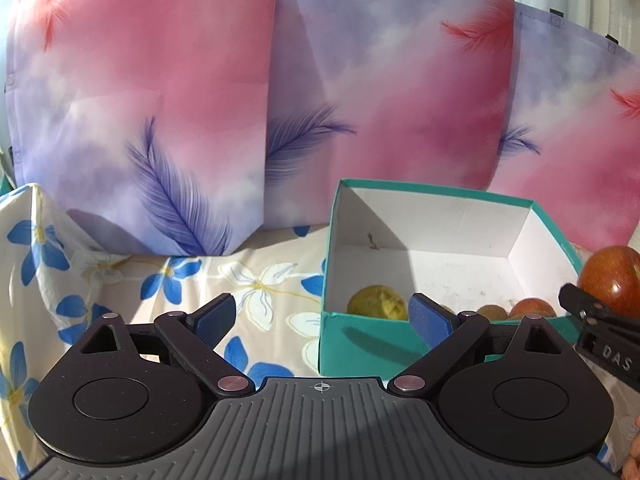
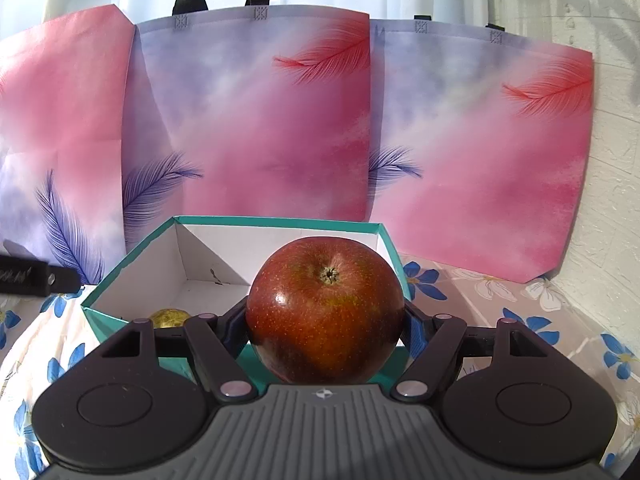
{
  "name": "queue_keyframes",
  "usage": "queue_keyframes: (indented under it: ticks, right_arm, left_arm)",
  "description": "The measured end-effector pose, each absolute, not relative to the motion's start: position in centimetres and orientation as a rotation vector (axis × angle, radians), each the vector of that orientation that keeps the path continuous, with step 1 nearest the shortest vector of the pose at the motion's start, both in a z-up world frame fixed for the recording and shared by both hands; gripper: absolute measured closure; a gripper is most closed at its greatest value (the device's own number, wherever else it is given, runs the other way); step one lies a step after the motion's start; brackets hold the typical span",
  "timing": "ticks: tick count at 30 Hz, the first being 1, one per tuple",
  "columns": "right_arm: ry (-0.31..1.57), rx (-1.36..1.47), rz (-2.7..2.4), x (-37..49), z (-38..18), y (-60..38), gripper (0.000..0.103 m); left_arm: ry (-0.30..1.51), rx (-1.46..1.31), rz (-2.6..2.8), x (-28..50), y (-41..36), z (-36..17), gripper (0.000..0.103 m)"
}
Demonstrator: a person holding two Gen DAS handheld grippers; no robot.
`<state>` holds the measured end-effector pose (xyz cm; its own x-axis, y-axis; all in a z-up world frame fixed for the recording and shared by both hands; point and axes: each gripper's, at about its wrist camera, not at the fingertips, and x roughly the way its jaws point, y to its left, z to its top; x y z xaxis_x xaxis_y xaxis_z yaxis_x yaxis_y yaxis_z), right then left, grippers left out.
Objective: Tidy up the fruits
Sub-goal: 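Lower the red apple into the teal box and open the right tool, then move the left tool to an orange mandarin and grasp it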
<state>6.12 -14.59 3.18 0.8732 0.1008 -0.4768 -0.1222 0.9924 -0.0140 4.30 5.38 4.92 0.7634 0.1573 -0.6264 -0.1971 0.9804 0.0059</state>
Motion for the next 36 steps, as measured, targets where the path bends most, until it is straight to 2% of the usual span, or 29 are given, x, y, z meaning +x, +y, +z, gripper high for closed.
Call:
queue_keyframes:
  ticks: [8, 30, 35, 36]
  right_arm:
    - [0.554, -0.037, 0.088, 8.9, 0.5, -14.3, 0.029]
    - [0.499, -0.100, 0.090, 8.8, 1.2, -13.2, 0.029]
    - [0.465, -0.058, 0.102, 6.0, 2.4, -14.0, 0.011]
    - [0.458, -0.058, 0.105, 5.4, 2.6, -14.1, 0.004]
  left_arm:
    - [0.708, -0.030, 0.159, 3.7, 4.3, 4.0, 0.006]
    - [0.749, -0.019, 0.145, 3.7, 4.0, 3.0, 0.006]
    - [0.758, -0.003, 0.125, 3.3, 3.6, 2.1, 0.007]
    - [0.761, 0.002, 0.117, 3.1, 3.4, 1.8, 0.007]
